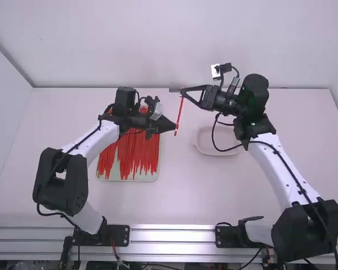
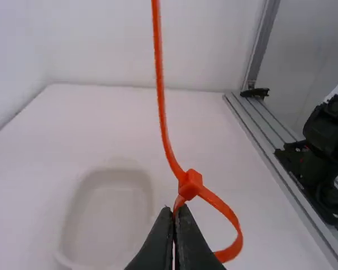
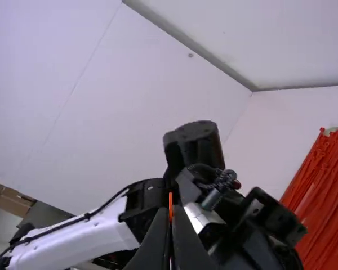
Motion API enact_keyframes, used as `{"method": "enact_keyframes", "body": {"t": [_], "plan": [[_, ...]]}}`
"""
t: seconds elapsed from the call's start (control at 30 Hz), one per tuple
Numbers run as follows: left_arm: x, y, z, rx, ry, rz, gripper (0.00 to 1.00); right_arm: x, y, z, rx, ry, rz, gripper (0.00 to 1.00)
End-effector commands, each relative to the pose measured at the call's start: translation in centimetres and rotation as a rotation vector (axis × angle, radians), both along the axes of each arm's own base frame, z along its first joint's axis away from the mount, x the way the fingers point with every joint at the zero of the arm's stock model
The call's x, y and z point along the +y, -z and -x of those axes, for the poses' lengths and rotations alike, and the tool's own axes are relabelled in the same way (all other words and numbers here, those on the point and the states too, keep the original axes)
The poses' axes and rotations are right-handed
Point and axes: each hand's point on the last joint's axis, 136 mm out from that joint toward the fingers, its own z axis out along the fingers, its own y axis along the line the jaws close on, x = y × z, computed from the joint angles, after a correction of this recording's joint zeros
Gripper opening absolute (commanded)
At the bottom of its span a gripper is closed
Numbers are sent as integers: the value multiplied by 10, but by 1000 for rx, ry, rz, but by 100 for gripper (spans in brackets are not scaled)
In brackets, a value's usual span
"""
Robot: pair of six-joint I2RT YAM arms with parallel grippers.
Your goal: Fasten the cable tie
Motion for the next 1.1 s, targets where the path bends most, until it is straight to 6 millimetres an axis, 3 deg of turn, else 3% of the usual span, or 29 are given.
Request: {"method": "enact_keyframes", "body": {"t": [0.0,0.13,0.23,0.27,0.37,0.43,0.5,0.77,1.07], "plan": [[3,27,0,57,-50,-62,2,-8,-30,3,-62,10,-35,0],[1,21,4,68,-20,-33,2,-12,-33,2,-75,15,-40,0],[2,6,4,95,7,21,2,-12,-32,2,-95,16,-33,1],[2,-3,3,117,20,43,2,-12,-31,2,-97,16,-30,13],[0,-16,2,124,38,71,2,-16,-30,0,-101,21,-23,24],[-1,-34,-1,106,44,94,2,-22,-23,-3,-65,35,-12,44],[-1,-46,-3,87,35,106,2,-25,-17,-5,-54,42,2,51],[0,-96,-5,19,7,181,2,-16,-10,4,-72,-10,31,55],[-4,-117,0,-3,8,222,2,3,-9,16,-87,-62,34,58]]}}
